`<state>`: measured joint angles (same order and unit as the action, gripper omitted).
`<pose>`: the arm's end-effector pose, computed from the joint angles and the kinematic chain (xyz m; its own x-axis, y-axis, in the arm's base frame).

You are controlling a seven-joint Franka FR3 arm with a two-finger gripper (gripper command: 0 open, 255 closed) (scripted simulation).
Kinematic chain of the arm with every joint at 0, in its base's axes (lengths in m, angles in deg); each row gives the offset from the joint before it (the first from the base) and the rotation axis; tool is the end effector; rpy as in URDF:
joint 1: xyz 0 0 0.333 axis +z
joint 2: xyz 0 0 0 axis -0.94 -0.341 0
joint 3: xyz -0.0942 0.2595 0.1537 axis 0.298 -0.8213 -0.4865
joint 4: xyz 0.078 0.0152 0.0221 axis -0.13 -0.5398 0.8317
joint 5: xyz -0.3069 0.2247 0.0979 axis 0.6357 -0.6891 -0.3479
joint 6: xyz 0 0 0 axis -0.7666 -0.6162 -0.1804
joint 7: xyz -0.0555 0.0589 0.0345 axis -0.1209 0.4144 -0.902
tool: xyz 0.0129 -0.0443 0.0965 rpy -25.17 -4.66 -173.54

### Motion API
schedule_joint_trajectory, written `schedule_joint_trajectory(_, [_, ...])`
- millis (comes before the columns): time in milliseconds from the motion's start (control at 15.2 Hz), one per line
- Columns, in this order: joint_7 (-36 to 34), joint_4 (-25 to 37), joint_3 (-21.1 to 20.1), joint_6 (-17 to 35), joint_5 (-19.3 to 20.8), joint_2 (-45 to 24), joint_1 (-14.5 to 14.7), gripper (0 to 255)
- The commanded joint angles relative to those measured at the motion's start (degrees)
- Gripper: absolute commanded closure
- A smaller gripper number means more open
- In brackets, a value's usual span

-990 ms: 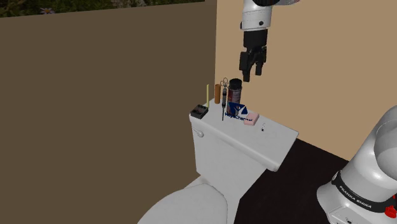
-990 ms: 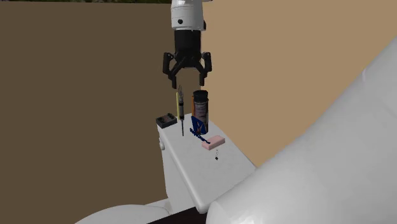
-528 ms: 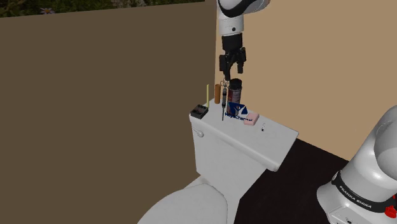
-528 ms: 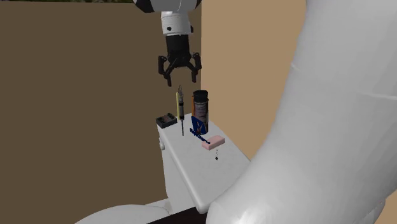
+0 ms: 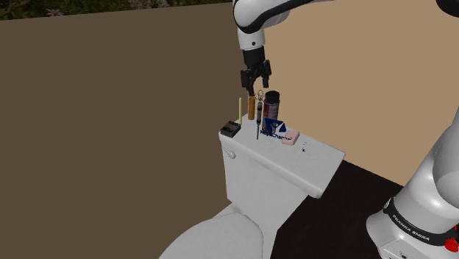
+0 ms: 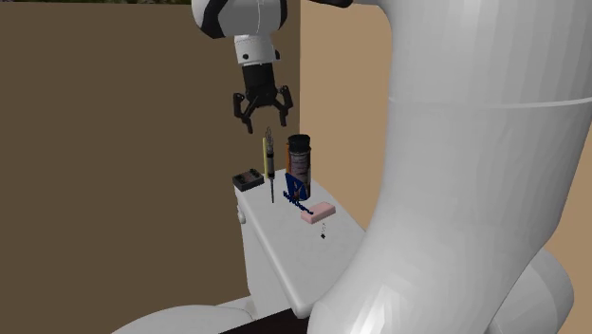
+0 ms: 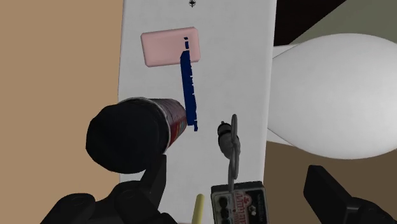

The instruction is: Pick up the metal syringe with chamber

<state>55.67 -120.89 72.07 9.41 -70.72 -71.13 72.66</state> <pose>0.5907 0.0228 0.4611 0.9748 0.0728 -0.2111 0.0836 -0.9956 0.0428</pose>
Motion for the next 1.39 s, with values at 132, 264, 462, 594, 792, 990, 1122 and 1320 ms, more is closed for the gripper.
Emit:
schedule_joint_trajectory(132, [-0.13,-2.67,0.02,3.38,0.06,-0.71,-0.03,0])
schedule_joint_trajectory(264, [-0.13,-2.67,0.02,3.39,0.06,-0.7,-0.03,0])
schedule_joint_trajectory(462, [-0.08,-2.65,0.04,3.4,0.06,-0.74,-0.06,255])
schedule_joint_trajectory(594, [-0.08,-2.65,0.05,3.41,0.07,-0.75,-0.06,255])
schedule_joint_trajectory(792, [-0.09,-2.66,0.04,3.42,0.06,-0.75,-0.06,255])
schedule_joint_trajectory(990, [-0.1,-2.12,0.02,2.66,0.05,-0.54,-0.03,255])
schedule_joint_trajectory(1122, [-0.04,-0.96,0.02,1.21,0.04,-0.24,-0.02,255])
schedule_joint_trajectory(1320, [0.06,0.92,0.01,-0.99,0.02,0.09,-0.01,255])
